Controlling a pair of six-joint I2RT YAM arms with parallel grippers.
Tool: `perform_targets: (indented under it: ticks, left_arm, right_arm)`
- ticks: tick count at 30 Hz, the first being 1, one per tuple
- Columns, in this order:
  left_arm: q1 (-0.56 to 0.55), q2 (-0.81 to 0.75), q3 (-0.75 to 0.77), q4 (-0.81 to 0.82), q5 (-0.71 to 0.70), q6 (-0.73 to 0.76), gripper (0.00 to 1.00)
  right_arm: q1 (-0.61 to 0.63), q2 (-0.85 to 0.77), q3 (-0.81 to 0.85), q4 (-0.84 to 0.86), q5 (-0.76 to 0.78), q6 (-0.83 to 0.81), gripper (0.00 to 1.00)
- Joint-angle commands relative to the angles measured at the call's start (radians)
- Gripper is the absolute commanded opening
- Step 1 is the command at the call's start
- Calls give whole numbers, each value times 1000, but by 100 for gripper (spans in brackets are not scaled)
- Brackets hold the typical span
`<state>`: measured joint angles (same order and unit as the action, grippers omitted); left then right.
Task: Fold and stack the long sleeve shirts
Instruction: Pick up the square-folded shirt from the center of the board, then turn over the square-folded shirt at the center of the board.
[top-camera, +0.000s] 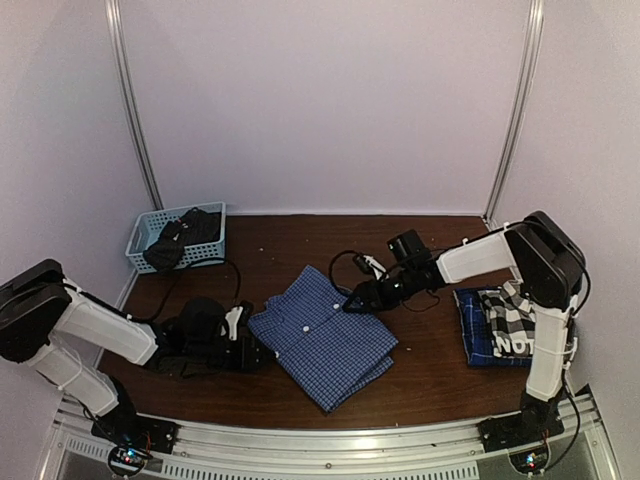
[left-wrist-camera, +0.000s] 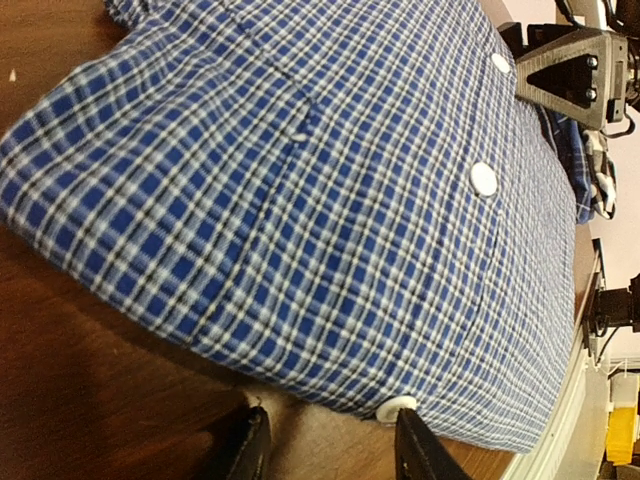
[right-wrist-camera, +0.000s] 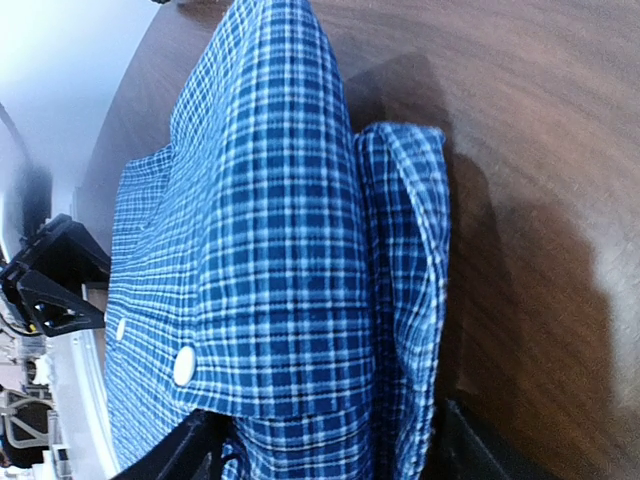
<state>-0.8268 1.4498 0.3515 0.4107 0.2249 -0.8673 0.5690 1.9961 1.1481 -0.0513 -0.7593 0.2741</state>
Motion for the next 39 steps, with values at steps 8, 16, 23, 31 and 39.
perform_targets:
  ticks: [8,16,23,31,39]
  left_arm:
    - [-24,133,2,159,13,-25,42]
    - [-28,133,22,130,-3,-5,42]
    - [-28,6,59,-53,-137,46,46]
    - [-23,-280,129,-350,-405,91,68]
    - [-6,-368,251,-560,-519,172,75]
  right_arm:
    - [31,87,-103,159,-241,118,57]
    - [27,109,-121,288,-339,200,37]
    - [-66,-126,-227,282,-324,209,0]
    - [-189,-572,-167,-367,265,-15,0]
    - [-174,-673,143,-817,849,-33,0]
